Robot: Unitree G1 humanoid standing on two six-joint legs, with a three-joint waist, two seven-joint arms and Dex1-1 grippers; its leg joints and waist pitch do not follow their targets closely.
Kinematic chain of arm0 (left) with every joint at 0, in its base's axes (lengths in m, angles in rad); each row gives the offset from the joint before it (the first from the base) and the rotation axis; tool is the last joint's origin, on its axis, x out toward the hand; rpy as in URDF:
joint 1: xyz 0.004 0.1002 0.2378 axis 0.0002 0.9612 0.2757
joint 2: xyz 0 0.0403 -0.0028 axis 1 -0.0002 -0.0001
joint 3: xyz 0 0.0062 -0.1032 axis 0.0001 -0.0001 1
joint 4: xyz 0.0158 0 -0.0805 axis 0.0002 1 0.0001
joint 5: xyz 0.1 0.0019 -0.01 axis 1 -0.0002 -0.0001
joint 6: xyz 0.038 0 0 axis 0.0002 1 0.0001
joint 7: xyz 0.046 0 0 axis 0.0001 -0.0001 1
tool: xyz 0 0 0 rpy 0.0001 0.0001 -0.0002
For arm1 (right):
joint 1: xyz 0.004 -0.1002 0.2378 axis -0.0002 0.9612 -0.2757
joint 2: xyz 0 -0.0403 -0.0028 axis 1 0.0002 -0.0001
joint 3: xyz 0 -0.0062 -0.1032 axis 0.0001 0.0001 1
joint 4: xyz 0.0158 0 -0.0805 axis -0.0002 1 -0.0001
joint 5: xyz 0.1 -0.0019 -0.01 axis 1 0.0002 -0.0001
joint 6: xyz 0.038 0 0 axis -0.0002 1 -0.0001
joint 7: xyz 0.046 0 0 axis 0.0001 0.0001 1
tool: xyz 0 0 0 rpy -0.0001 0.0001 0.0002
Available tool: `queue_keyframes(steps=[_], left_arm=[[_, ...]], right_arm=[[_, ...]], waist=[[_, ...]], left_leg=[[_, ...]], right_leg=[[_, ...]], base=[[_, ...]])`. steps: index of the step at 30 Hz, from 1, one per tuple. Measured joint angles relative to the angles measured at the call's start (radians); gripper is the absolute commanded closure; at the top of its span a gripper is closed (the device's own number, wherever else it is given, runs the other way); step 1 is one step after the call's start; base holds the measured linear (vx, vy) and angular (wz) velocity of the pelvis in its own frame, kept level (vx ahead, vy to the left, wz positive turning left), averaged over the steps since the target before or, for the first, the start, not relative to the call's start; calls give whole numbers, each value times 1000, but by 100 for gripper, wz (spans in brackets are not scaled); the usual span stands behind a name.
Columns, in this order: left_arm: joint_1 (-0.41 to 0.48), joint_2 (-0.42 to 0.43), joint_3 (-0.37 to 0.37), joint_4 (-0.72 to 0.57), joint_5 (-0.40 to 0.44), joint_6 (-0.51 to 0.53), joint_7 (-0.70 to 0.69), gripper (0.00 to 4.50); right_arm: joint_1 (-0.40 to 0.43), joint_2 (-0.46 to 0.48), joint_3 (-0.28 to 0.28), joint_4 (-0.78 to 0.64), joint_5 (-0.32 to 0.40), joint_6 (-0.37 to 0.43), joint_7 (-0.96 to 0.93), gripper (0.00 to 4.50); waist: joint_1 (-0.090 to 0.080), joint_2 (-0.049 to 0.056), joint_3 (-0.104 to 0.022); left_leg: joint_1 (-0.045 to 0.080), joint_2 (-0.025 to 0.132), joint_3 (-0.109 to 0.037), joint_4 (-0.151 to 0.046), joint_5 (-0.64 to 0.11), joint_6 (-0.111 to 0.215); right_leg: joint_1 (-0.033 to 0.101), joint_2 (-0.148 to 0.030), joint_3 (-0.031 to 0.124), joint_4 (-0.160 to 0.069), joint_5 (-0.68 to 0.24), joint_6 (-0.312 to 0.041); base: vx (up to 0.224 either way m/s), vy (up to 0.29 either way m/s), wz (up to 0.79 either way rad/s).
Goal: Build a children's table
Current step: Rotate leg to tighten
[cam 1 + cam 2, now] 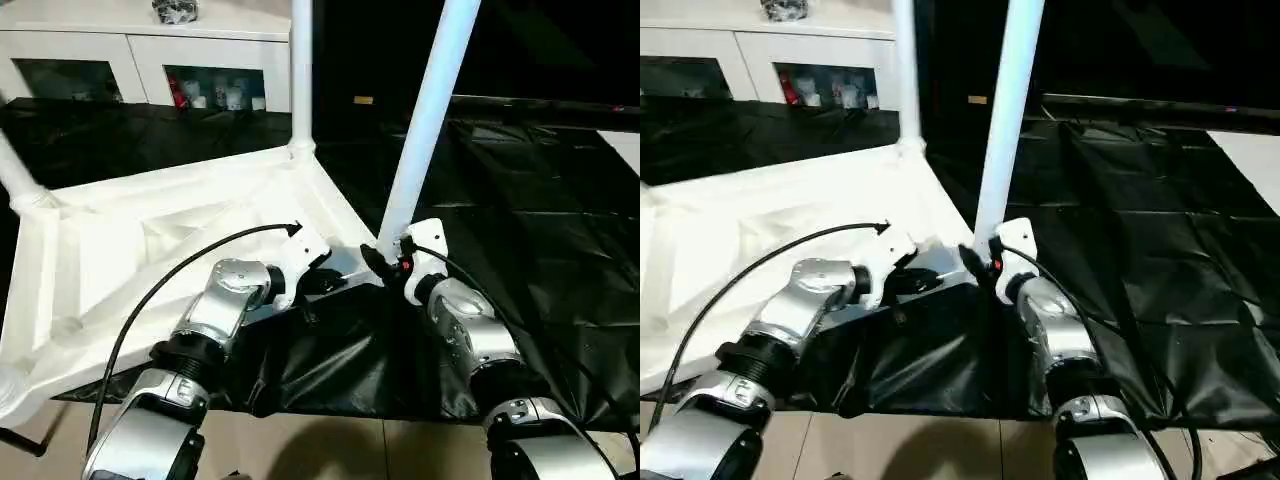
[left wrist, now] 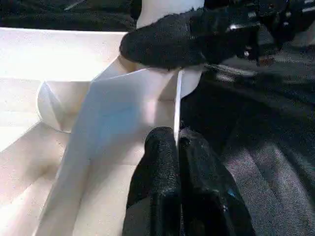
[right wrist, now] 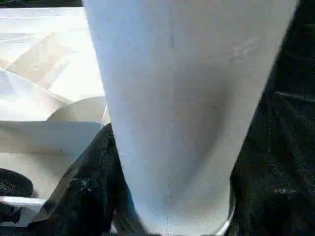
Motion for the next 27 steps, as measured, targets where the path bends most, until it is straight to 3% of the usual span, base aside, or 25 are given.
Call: queue_keyframes(steps=[5, 10, 17, 22, 24, 26, 27], left_arm=[[0, 4, 0, -3, 0, 0, 2, 450], [0, 31, -5, -14, -11, -5, -56, 450], [12, 122, -21, -30, -48, -37, -254, 450], [13, 158, -42, -30, -67, -51, -358, 450], [13, 174, -55, -30, -74, -64, -393, 450], [13, 178, -61, -30, -77, -69, -413, 450], [13, 186, -68, -30, -81, -73, -439, 450]], right_arm=[[0, 1, -4, 6, 1, -22, 29, 72], [2, -73, 36, 13, -7, -54, 196, 72], [51, -190, 93, -56, 10, -80, 533, 72], [52, -220, 142, -74, 9, -96, 659, 72], [54, -233, 157, -85, 19, -91, 722, 101], [56, -238, 163, -94, 26, -81, 752, 101], [59, -242, 165, -103, 32, -70, 791, 127]], waist=[[0, 0, 0], [1, 1, 1], [2, 0, 2], [5, -2, 3], [10, -3, 4], [15, -3, 4], [20, -6, 5]], left_leg=[[0, 0, 0, 1, 0, 0], [-2, 0, 0, -2, 0, 0], [-4, 2, 0, -4, 0, 0], [-4, 2, 0, -3, 0, 0], [-4, 2, 0, -2, 0, 0], [-4, 2, 0, -2, 0, 0], [-4, 2, 0, -2, 0, 0]], right_leg=[[0, 0, 0, -1, -1, 1], [-2, 0, -1, -1, 2, -3], [-4, 2, -2, -1, 0, -2], [-4, 1, -2, -1, 1, -2], [-3, 1, -2, -1, 1, -3], [-3, 1, -2, -1, 1, -3], [-3, 0, -2, -1, 1, -3]], base=[[0, 0, 0], [0, 0, 0], [0, 0, 0], [0, 0, 0], [0, 0, 0], [0, 0, 0], [0, 0, 0]])
